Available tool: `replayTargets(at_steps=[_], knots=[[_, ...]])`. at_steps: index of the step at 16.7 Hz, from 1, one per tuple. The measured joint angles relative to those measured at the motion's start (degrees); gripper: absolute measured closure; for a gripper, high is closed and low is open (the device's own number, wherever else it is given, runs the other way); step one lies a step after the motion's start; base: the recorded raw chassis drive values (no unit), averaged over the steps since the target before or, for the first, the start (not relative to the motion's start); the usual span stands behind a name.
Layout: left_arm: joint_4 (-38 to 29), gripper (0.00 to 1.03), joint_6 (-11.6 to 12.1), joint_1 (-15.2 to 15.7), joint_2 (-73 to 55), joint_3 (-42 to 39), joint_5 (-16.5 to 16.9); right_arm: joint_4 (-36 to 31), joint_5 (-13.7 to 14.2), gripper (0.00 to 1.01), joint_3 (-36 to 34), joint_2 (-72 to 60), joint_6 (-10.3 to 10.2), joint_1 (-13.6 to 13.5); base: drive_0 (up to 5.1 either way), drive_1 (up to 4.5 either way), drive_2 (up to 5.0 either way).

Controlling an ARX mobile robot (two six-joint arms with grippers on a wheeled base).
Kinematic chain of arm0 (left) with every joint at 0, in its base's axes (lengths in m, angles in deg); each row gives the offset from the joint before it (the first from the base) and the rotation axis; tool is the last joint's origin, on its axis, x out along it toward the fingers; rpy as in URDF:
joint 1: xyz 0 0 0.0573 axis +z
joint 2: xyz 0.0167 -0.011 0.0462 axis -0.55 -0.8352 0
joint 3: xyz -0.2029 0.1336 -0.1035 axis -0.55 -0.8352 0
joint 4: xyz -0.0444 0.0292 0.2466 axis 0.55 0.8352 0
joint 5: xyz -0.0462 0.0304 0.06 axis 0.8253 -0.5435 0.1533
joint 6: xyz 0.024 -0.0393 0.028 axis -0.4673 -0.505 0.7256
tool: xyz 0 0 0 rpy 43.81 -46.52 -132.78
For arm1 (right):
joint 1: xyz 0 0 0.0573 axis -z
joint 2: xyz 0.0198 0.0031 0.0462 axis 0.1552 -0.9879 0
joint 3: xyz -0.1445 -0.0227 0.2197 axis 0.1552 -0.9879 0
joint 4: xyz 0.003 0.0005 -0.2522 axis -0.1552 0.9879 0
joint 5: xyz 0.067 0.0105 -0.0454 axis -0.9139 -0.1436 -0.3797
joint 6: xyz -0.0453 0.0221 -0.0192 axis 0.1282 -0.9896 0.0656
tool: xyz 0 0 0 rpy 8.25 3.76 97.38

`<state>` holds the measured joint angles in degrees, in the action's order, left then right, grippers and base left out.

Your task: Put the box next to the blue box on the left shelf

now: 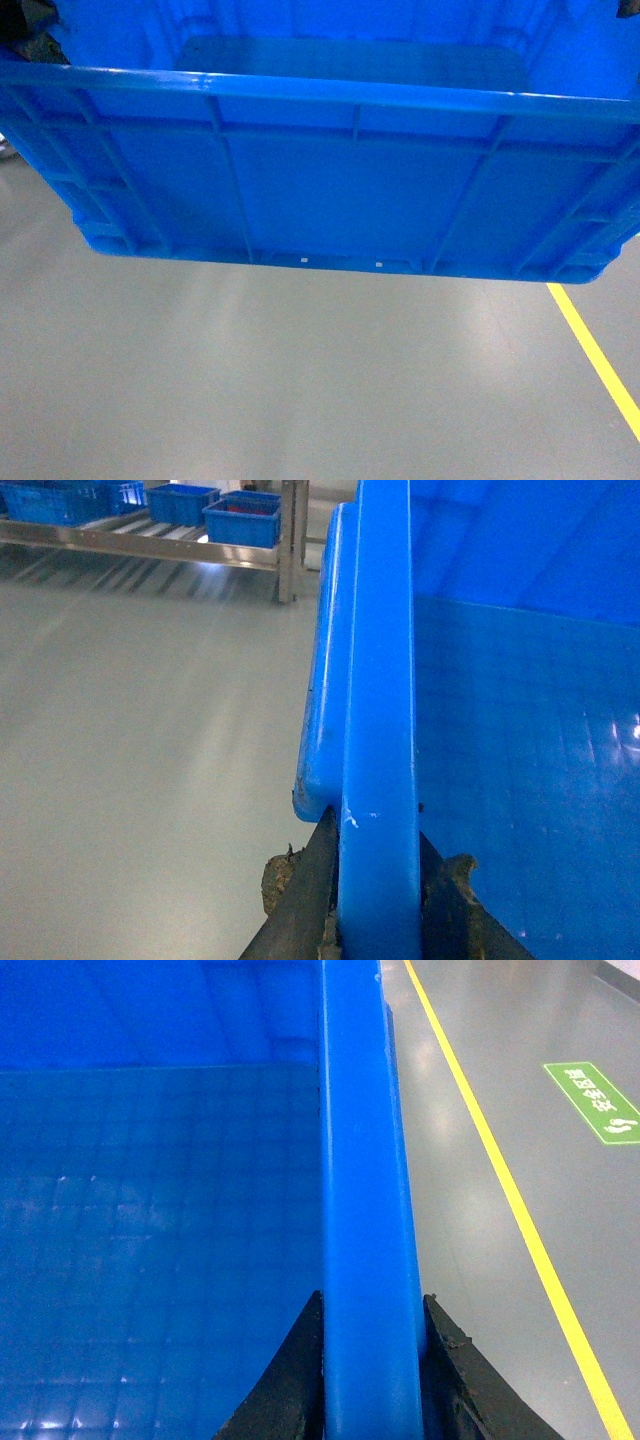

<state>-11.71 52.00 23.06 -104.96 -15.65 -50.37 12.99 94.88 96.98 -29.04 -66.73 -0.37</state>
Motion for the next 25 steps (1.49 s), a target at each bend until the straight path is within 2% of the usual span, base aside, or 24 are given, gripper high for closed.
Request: replayTargets(at_steps=[25], knots=[[-0.02,0.94,-0.02,0.00,0.02,-0.09,0.09,0.09,0.02,0.82,-0.02,0.04,0.11,0.00,0.0,4.19,-4.2]])
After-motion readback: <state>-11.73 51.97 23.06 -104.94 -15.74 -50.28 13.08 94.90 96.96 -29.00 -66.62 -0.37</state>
